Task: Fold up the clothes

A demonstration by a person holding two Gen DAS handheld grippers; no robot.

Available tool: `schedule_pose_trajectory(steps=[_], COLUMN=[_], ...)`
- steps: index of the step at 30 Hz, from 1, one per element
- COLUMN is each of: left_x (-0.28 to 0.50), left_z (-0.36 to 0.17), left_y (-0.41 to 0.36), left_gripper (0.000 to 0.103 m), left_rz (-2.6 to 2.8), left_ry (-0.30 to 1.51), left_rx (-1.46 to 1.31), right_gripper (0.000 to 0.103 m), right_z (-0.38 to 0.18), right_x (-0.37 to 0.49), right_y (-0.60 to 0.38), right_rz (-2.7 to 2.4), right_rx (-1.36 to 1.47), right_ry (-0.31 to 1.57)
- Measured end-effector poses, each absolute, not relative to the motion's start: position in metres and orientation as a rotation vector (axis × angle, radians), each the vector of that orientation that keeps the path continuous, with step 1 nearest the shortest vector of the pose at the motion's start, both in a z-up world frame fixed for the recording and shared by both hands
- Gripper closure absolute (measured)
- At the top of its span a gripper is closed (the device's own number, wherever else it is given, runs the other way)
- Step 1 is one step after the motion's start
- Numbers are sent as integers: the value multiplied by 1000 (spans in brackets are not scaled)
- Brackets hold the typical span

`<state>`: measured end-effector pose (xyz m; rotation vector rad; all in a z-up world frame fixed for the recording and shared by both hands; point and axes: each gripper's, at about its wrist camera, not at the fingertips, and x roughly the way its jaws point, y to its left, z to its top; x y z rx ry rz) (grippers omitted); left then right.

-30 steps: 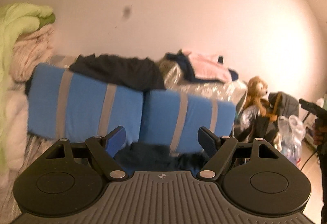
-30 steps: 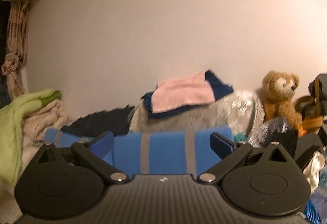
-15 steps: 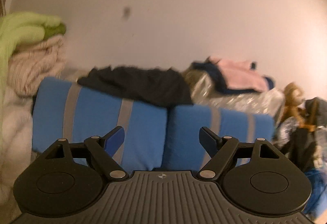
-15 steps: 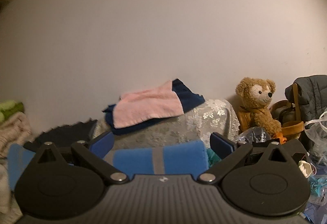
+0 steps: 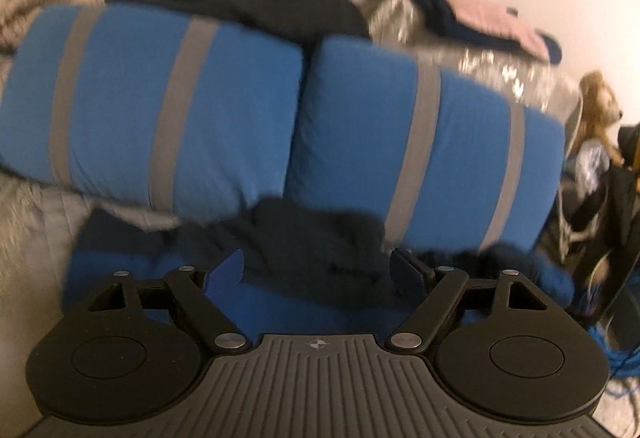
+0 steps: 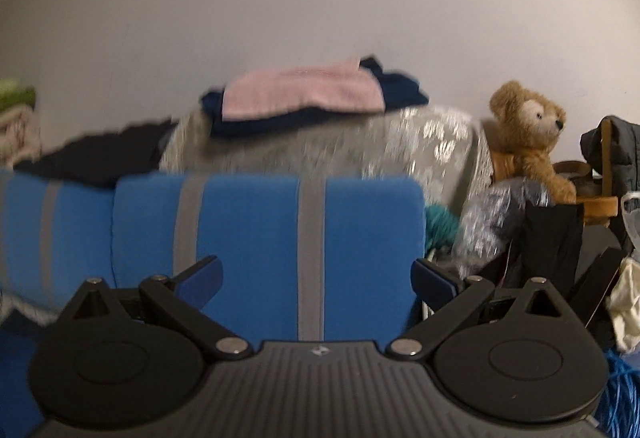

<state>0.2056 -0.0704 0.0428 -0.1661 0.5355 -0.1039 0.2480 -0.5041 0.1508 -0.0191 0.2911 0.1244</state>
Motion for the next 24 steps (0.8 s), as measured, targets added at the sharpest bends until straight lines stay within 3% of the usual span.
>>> schedule_pose_trajectory(steps=[7, 19, 21, 24], left_x=[202, 198, 200, 207], left_z=[-11, -10, -12, -16], left_y=[-78, -85, -86, -85], left_gripper=[22, 22, 22, 22], left_rz=[-89, -186, -195, -204], left_ry=[577, 614, 636, 660], left_rx=[-129, -110, -126, -156], right_gripper=[0, 2, 8, 42], right_z=[75, -10, -20, -33], right_x=[263, 323, 337, 351], right_y=[-509, -524, -530, -534], right_rz=[145, 177, 180, 190], right_rx=[-18, 299, 401, 527], right_ry=[428, 602, 623, 648])
